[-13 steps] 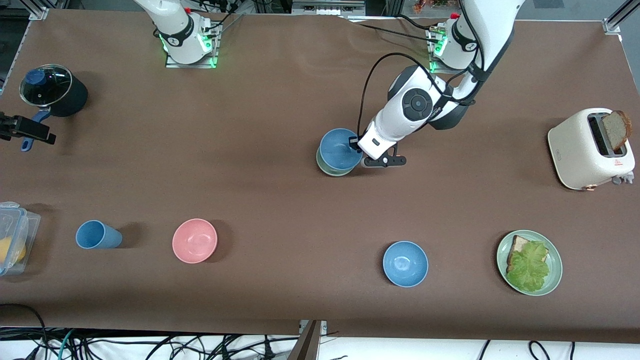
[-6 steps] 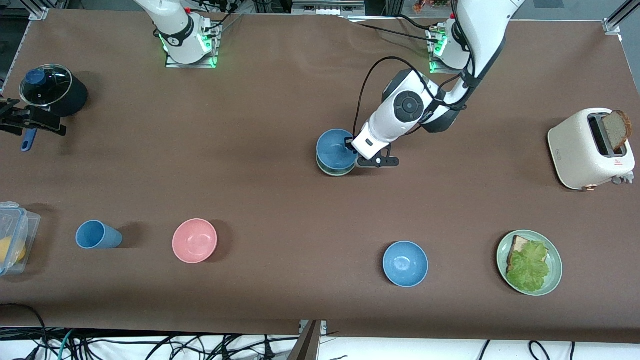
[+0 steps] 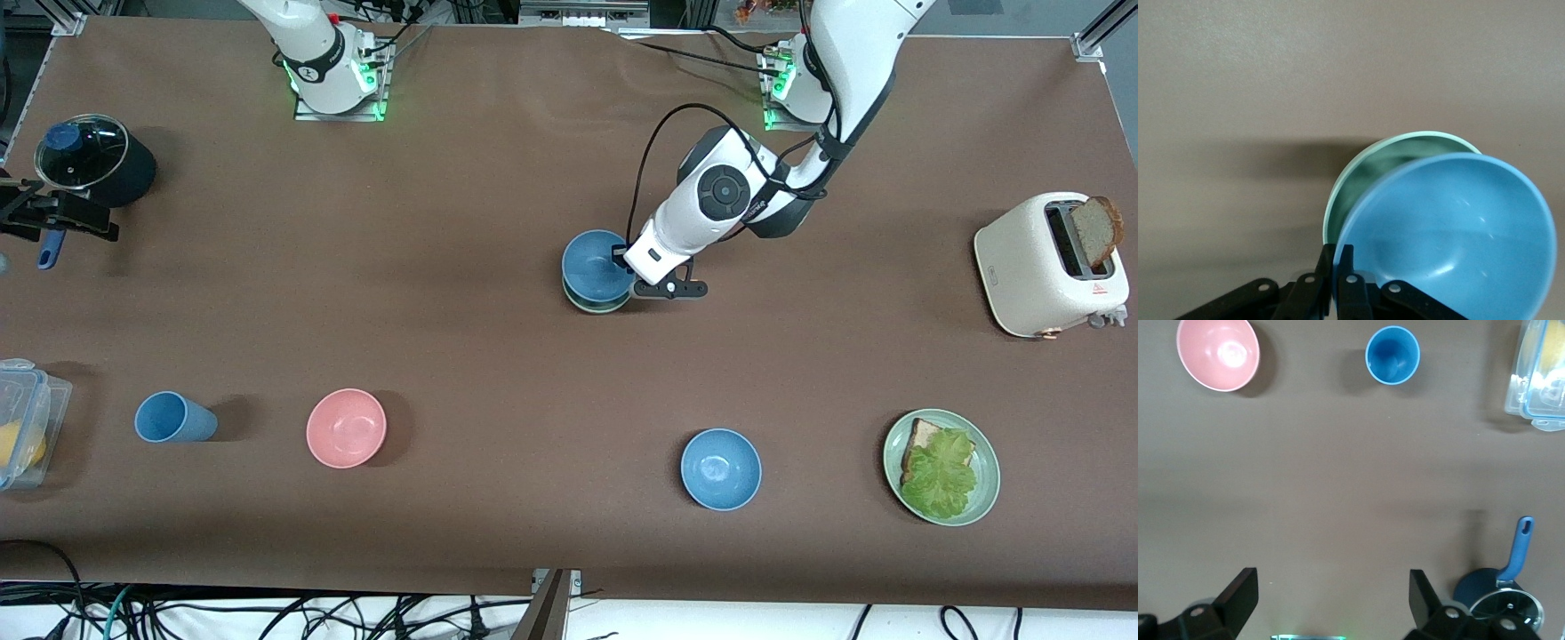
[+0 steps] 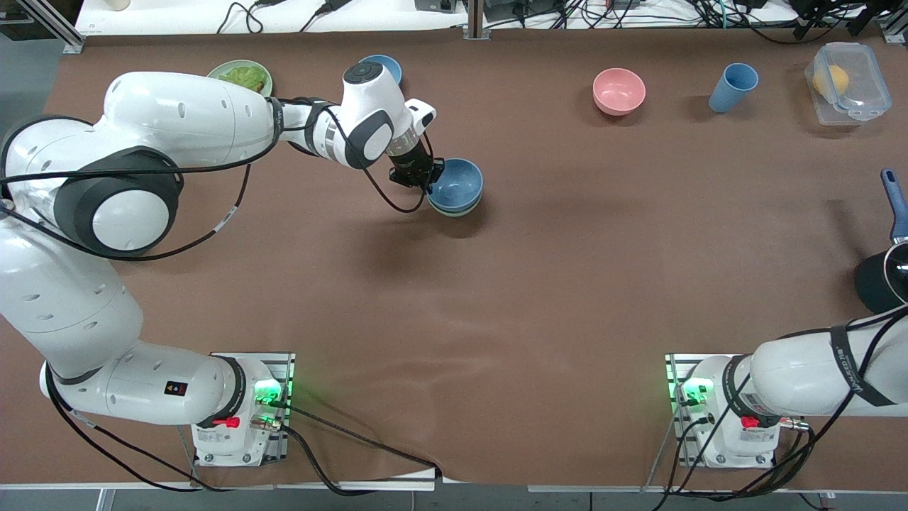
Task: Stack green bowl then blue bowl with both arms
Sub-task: 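Lower the blue bowl into the green bowl with the left gripper, then open the left gripper and lift it away from the stacked bowls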
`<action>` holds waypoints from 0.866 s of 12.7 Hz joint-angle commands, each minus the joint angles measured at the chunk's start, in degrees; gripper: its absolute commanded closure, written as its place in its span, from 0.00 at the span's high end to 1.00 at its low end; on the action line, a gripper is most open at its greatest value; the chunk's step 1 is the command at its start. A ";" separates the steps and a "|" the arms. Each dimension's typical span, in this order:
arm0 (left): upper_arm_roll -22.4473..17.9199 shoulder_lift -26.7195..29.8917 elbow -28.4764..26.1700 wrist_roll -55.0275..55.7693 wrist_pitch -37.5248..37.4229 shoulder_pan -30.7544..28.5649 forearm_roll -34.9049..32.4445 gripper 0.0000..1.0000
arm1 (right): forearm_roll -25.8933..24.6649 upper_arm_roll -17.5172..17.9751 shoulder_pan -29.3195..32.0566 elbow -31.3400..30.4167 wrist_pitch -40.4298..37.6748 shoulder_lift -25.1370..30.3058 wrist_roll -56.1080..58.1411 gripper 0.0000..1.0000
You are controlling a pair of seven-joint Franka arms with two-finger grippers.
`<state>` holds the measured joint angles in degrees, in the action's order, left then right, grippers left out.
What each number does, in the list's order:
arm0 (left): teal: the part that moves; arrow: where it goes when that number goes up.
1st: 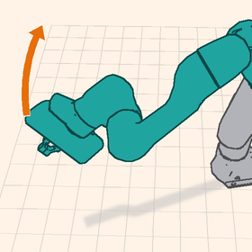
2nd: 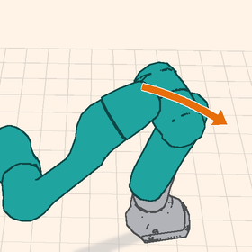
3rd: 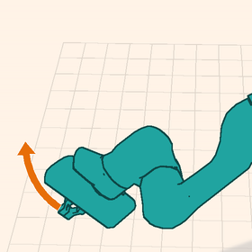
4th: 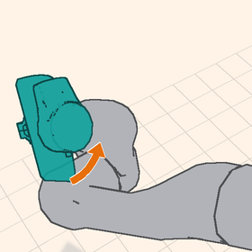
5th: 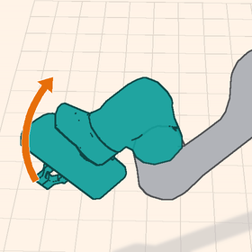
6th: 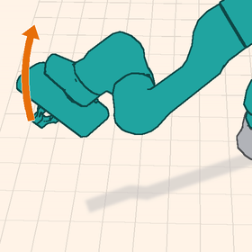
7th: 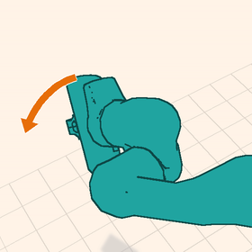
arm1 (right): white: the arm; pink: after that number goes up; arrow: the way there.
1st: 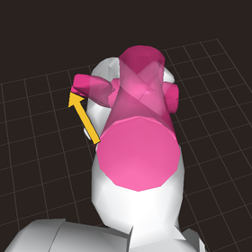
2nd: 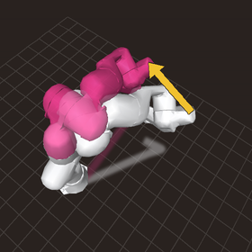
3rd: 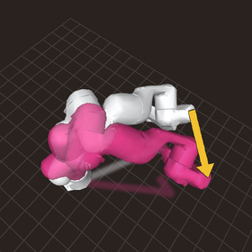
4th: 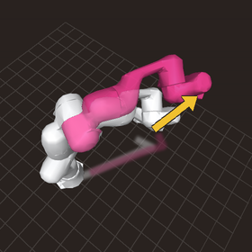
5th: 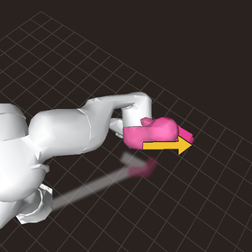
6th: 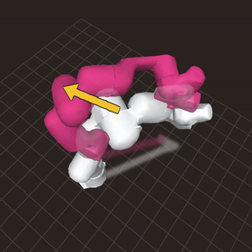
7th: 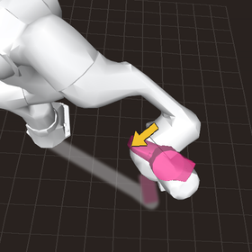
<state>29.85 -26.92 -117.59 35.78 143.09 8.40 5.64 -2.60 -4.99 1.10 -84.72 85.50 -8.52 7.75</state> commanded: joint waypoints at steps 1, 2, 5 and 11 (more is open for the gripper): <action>-0.41 -0.86 1.22 0.26 0.17 0.48 -1.16 0.49 | -1.27 0.16 -0.22 -0.63 0.19 0.69 1.03 1.00; -0.50 -0.77 1.22 0.35 0.17 0.48 -1.16 0.65 | -1.27 0.25 -0.22 -0.63 0.19 0.69 0.95 1.00; -0.67 -0.16 1.31 0.35 0.17 0.39 -1.16 0.86 | -1.09 0.33 -0.31 -0.63 0.54 0.69 0.42 1.00; -0.85 9.32 0.61 0.62 -2.19 -4.69 -1.16 1.00 | -1.18 0.60 -0.49 -0.54 0.89 0.69 0.42 1.00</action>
<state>29.13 -22.66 -115.89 35.80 143.25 6.11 5.64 -2.81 -4.59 0.68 -84.73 85.92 -8.52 7.84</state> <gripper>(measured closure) 0.000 0.000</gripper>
